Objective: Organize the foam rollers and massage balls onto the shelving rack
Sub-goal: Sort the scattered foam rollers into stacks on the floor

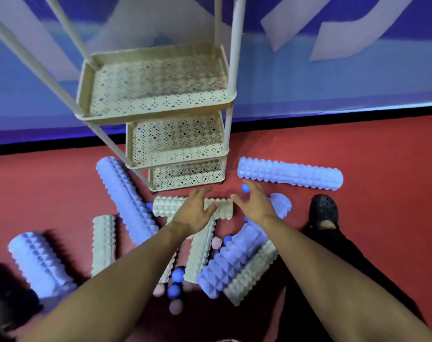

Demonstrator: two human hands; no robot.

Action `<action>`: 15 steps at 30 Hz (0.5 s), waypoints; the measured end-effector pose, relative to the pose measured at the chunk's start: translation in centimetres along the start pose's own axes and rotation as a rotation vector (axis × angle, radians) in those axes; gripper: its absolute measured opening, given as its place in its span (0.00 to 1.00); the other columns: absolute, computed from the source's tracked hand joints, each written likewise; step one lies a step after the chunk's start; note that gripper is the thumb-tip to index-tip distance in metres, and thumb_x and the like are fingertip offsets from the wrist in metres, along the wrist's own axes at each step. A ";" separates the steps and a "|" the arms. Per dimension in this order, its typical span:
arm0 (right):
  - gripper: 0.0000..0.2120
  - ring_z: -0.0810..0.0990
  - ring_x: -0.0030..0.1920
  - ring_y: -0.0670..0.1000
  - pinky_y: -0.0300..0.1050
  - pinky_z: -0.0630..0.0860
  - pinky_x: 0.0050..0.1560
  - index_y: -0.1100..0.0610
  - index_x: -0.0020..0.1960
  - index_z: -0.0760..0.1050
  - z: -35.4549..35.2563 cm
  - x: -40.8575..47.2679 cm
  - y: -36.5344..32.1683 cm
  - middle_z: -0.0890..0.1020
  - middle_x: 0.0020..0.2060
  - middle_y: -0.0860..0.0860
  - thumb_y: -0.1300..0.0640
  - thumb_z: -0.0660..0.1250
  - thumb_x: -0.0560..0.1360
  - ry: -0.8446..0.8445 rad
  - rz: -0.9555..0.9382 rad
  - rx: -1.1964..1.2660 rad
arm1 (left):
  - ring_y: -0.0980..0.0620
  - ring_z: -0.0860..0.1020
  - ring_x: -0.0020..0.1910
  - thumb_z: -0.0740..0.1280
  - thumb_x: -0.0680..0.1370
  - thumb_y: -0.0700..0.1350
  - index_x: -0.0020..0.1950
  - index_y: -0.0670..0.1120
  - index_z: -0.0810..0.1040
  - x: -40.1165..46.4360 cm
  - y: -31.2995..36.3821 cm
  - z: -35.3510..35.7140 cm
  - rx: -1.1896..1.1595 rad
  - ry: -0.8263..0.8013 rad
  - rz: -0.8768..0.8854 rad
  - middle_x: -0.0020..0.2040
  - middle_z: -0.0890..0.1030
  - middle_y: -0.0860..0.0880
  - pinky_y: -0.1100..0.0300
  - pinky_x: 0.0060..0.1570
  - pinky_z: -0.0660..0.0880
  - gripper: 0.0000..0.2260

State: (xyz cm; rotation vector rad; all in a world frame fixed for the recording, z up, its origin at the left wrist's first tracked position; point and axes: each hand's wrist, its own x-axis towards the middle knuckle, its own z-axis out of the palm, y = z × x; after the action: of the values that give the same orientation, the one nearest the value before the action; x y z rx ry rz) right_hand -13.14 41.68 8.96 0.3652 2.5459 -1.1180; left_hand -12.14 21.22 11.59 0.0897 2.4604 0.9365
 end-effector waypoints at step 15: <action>0.35 0.65 0.75 0.55 0.53 0.65 0.73 0.50 0.80 0.58 9.8 -14.4 -9.2 0.60 0.79 0.48 0.40 0.64 0.78 -0.216 -0.404 -0.473 | 0.43 0.68 0.72 0.63 0.81 0.55 0.78 0.45 0.62 -18.5 -12.0 -4.9 -0.023 0.157 -0.116 0.75 0.65 0.43 0.53 0.69 0.63 0.28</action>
State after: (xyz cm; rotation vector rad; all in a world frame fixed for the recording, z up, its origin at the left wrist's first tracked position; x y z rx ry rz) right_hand -1.39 26.92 14.61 -0.3813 2.6365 -0.5874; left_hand 3.04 4.78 15.04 -0.1384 2.5654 0.9530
